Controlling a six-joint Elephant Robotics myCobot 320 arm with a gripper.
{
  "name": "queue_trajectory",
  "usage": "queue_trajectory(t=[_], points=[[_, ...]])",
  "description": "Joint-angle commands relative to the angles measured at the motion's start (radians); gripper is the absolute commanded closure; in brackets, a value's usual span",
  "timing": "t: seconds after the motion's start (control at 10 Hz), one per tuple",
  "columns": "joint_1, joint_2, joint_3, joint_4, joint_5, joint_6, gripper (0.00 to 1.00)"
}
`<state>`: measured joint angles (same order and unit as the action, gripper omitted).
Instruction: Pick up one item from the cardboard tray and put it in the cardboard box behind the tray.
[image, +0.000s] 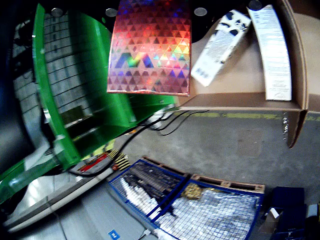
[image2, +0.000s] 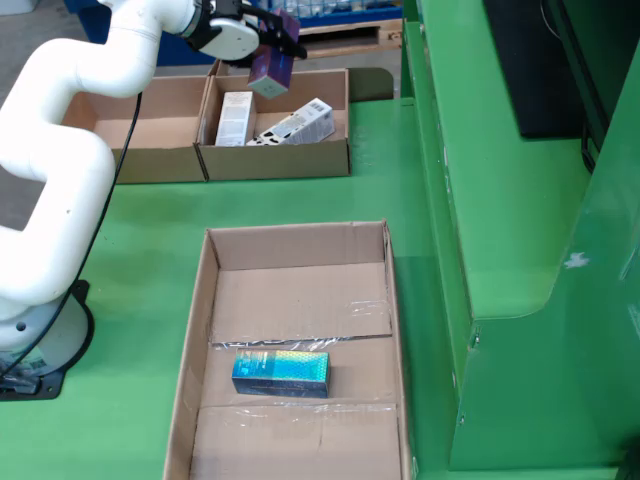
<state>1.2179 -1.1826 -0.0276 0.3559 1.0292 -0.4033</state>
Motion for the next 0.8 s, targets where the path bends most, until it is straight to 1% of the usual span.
queue_trajectory(t=[0.0, 0.1, 0.3, 0.7], points=[[0.007, 0.034, 0.028, 0.156, -0.076, -0.001, 1.00], [0.007, 0.034, 0.028, 0.156, -0.076, -0.026, 1.00], [0.007, 0.034, 0.028, 0.156, -0.076, -0.007, 1.00], [0.007, 0.034, 0.028, 0.156, -0.076, -0.013, 1.00]])
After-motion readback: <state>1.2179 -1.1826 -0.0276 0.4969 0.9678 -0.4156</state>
